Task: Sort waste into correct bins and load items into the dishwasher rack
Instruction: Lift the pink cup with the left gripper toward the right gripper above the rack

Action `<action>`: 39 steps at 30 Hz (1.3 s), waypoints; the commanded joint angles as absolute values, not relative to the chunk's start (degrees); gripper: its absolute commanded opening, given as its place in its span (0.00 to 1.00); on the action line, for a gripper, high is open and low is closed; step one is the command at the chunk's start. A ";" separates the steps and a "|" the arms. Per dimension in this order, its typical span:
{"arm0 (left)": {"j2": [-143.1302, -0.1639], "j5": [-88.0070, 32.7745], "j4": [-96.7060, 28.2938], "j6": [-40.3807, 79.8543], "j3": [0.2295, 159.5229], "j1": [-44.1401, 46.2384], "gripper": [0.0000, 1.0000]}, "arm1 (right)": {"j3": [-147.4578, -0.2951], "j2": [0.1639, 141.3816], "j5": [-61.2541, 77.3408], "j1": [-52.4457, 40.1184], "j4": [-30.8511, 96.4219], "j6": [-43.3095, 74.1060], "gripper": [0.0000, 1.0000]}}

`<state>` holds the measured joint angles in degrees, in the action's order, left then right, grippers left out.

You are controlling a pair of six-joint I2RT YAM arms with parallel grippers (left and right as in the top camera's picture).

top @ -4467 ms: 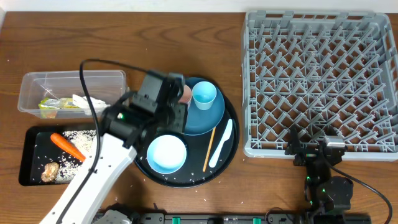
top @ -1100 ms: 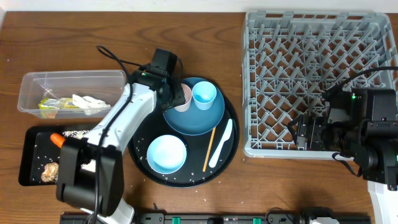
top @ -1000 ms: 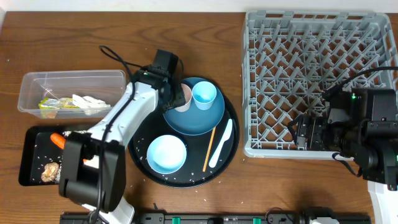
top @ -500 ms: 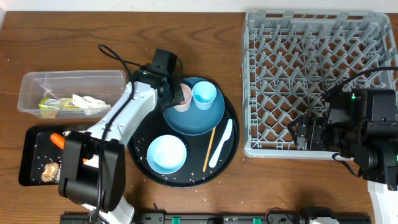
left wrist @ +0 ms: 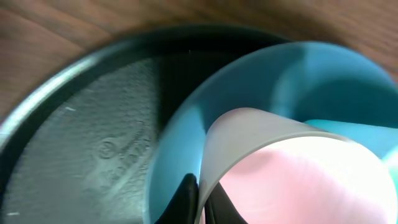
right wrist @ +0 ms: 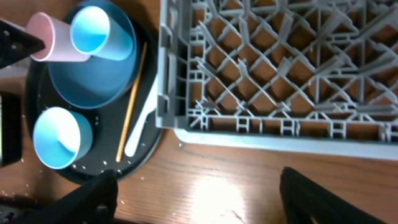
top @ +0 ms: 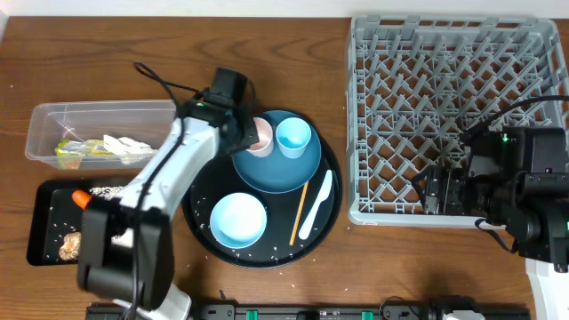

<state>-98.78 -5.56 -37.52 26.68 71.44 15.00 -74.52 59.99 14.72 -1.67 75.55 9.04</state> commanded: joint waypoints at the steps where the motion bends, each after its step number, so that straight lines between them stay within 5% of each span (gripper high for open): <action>1: -92.07 -4.64 -38.61 22.70 72.79 11.99 0.06 | -74.65 60.03 21.37 -1.45 74.04 4.91 0.77; 9: -79.35 -35.00 -38.46 17.17 72.77 0.34 0.06 | -74.65 60.36 43.64 -1.45 65.12 -1.48 0.61; 20: -78.91 -76.23 -31.27 13.98 72.77 -5.65 0.06 | -74.65 70.00 64.16 -1.48 57.12 -11.00 0.59; 30: -79.26 -85.34 -27.51 13.96 72.71 -5.65 0.06 | -74.65 80.01 88.36 -1.78 54.17 -26.61 0.59; 39: -79.42 -82.15 -26.46 13.98 72.71 -1.06 0.06 | -74.65 83.24 89.30 -7.49 46.81 -28.34 0.57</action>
<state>-79.11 -82.50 -26.70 14.92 71.66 -3.05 -74.46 82.85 85.95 -5.45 48.34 -26.09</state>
